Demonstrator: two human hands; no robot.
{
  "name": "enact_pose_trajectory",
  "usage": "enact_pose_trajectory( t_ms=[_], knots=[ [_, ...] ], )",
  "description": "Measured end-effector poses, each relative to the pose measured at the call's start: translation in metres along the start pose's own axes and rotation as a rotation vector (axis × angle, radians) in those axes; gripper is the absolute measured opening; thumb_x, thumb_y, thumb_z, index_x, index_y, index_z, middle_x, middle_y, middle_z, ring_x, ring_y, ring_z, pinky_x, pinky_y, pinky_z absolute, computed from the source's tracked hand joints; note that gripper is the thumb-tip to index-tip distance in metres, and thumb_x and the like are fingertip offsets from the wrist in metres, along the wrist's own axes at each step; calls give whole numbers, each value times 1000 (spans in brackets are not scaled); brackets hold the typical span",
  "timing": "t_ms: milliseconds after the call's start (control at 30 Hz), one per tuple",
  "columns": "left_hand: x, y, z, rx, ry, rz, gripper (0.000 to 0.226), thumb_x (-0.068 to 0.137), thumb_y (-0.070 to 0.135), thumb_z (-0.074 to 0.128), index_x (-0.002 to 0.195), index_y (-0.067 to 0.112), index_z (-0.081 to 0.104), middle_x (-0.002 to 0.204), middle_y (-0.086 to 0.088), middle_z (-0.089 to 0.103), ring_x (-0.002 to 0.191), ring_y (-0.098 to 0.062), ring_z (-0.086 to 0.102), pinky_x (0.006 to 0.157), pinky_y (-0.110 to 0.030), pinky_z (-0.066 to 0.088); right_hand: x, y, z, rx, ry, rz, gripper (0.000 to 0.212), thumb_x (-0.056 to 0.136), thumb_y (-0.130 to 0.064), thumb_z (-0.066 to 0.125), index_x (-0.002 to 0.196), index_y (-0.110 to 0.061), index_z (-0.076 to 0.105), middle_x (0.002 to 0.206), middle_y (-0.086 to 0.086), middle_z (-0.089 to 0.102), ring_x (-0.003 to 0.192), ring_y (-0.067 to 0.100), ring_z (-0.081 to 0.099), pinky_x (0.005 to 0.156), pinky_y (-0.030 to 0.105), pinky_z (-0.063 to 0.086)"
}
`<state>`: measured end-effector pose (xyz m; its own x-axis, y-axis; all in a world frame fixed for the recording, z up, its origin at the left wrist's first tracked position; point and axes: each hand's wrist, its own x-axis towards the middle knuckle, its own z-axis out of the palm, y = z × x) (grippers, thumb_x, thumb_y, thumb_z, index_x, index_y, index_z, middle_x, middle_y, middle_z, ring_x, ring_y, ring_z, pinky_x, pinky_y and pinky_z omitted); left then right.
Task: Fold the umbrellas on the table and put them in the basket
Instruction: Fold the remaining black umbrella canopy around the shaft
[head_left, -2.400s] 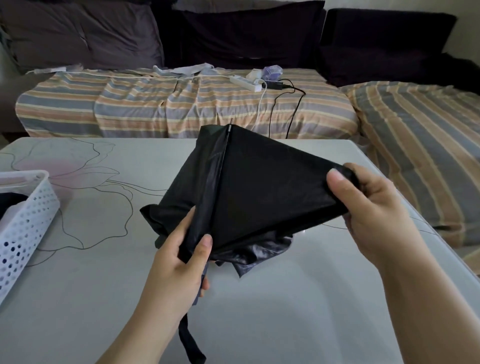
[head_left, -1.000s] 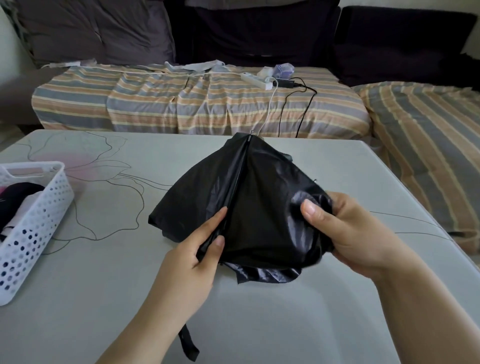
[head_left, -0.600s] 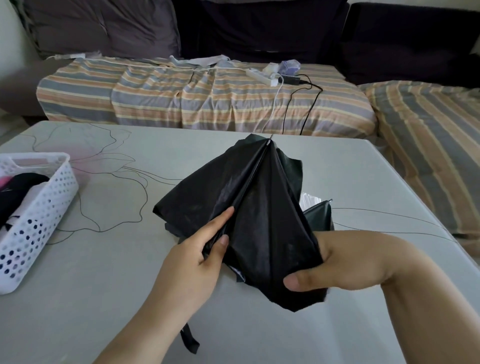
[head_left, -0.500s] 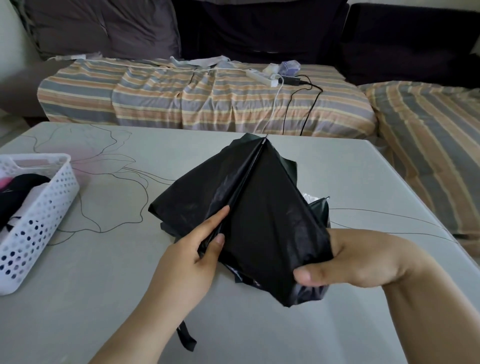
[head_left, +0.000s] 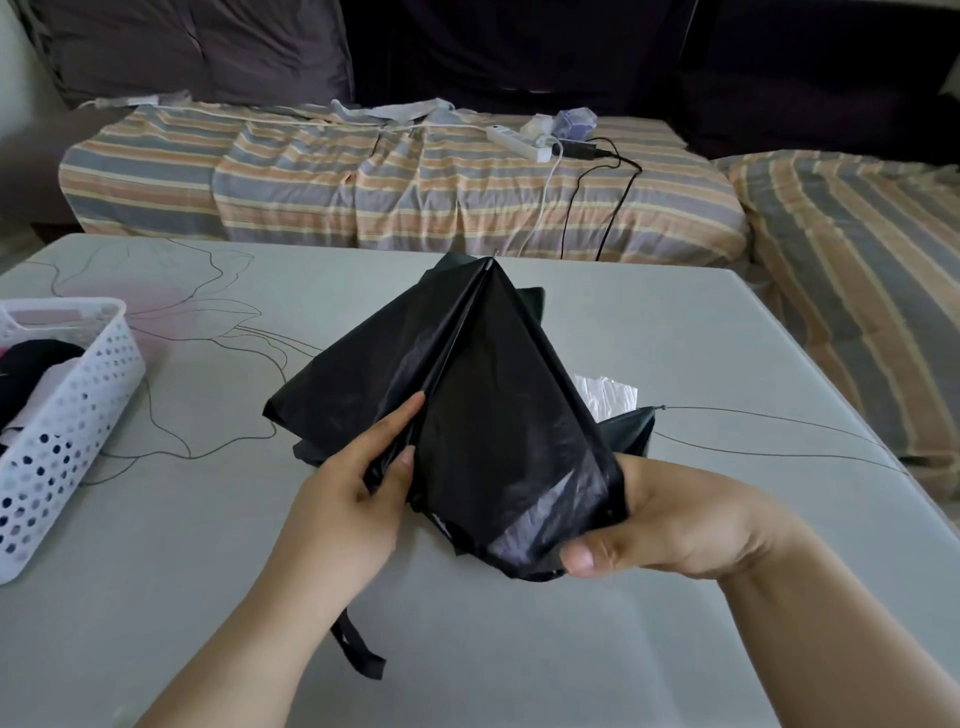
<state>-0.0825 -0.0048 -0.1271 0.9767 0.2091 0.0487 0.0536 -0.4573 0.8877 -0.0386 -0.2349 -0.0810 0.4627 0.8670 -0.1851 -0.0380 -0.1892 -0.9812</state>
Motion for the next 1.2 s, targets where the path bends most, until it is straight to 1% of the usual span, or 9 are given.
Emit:
enact_pose_trajectory(
  t_ms=[167, 300, 500, 667, 767, 833, 967, 1067, 1200],
  knots=[
    [-2, 3, 0, 33, -32, -6, 45, 97, 27, 49, 121, 65, 46, 52, 21, 57, 44, -8, 49, 53, -20, 42, 1, 3, -1, 99, 27, 0, 33, 82, -34, 73, 106, -12, 66, 97, 13, 64, 95, 23, 58, 88, 35, 44],
    [-3, 3, 2, 22, -29, -2, 45, 96, 27, 49, 121, 65, 47, 85, 9, 65, 56, 2, 60, 57, -21, 44, 2, 10, -1, 178, 132, 52, 56, 69, -49, 79, 111, -14, 67, 112, 10, 66, 109, 29, 61, 95, 44, 48],
    [-3, 6, 2, -33, -30, -38, 45, 96, 30, 48, 112, 72, 46, 59, 13, 55, 46, -5, 53, 45, -18, 39, -15, -3, -13, -61, 314, 221, 41, 79, -41, 63, 114, -20, 64, 114, -2, 71, 111, 15, 64, 102, 37, 47],
    [-4, 13, 0, -190, 33, -63, 46, 95, 30, 52, 105, 74, 49, 56, -9, 53, 46, -19, 52, 45, -25, 42, -47, -5, -30, -175, 655, 151, 66, 54, -70, 77, 97, -19, 75, 111, -5, 71, 109, 10, 64, 98, 31, 44],
    [-6, 17, 1, -258, 73, -65, 45, 93, 29, 56, 106, 72, 51, 56, -6, 53, 46, -20, 53, 50, -30, 47, -43, 6, -30, -87, 891, 141, 15, 80, -27, 74, 86, -14, 70, 117, -10, 66, 107, 4, 61, 97, 30, 42],
    [-6, 18, 2, -267, 88, -63, 46, 92, 28, 57, 107, 72, 51, 51, 0, 53, 45, -20, 53, 51, -31, 48, -30, 10, -23, 156, 1089, 138, 12, 88, -2, 62, 80, -10, 57, 115, 2, 66, 98, 12, 62, 87, 34, 48],
    [-7, 22, 3, -227, 112, -32, 49, 93, 29, 56, 105, 75, 48, 62, 13, 59, 43, -18, 54, 49, -26, 47, -7, 9, -4, 675, 1095, 171, 24, 91, -28, 63, 106, -10, 58, 108, 12, 66, 89, 30, 70, 73, 42, 56],
    [-7, 24, 3, -212, 152, -5, 47, 92, 29, 56, 109, 72, 48, 114, 21, 64, 43, -16, 56, 44, -19, 45, 3, 2, 3, 623, 1045, 20, 24, 90, -17, 61, 114, -11, 62, 102, 15, 73, 91, 25, 71, 78, 35, 54],
    [-10, 23, 1, -204, 119, -9, 47, 92, 27, 55, 116, 67, 48, 86, 20, 68, 42, -19, 54, 42, -21, 45, -3, -4, -2, 232, 1287, 73, 29, 88, -3, 64, 113, -17, 59, 71, 2, 73, 71, 18, 66, 64, 26, 47]
  ],
)
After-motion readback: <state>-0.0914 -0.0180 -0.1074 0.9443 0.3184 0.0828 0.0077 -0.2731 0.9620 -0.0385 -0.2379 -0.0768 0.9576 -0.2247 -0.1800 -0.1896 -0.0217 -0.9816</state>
